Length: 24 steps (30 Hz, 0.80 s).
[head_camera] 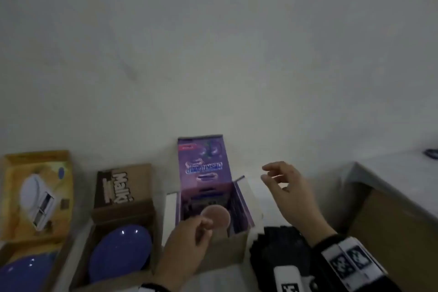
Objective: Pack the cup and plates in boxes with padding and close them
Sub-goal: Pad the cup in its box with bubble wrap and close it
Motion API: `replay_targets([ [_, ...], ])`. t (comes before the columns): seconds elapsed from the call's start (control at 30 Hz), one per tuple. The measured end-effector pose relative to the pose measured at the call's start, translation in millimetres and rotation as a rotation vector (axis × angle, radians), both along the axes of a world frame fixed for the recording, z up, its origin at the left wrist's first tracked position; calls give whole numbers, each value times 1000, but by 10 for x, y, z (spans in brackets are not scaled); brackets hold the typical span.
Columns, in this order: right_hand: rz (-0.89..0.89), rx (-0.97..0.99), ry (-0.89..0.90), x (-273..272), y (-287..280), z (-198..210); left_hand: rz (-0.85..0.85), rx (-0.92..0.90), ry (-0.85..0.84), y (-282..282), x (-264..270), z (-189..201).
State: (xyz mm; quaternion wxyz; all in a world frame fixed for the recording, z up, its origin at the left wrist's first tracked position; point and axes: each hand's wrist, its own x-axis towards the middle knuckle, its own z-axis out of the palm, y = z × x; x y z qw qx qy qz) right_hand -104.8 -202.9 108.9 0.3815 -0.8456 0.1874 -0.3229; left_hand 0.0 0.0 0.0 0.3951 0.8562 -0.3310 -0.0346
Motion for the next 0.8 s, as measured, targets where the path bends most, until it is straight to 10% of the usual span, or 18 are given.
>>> replay_targets([
  [0.4,-49,-104,1014,-373,-233,-1303,-33,297,-46,-427,-120,-185],
  [0.8,-80,-101,721,-326,-456,-1347,-68,423,94,-457,-122,-63],
])
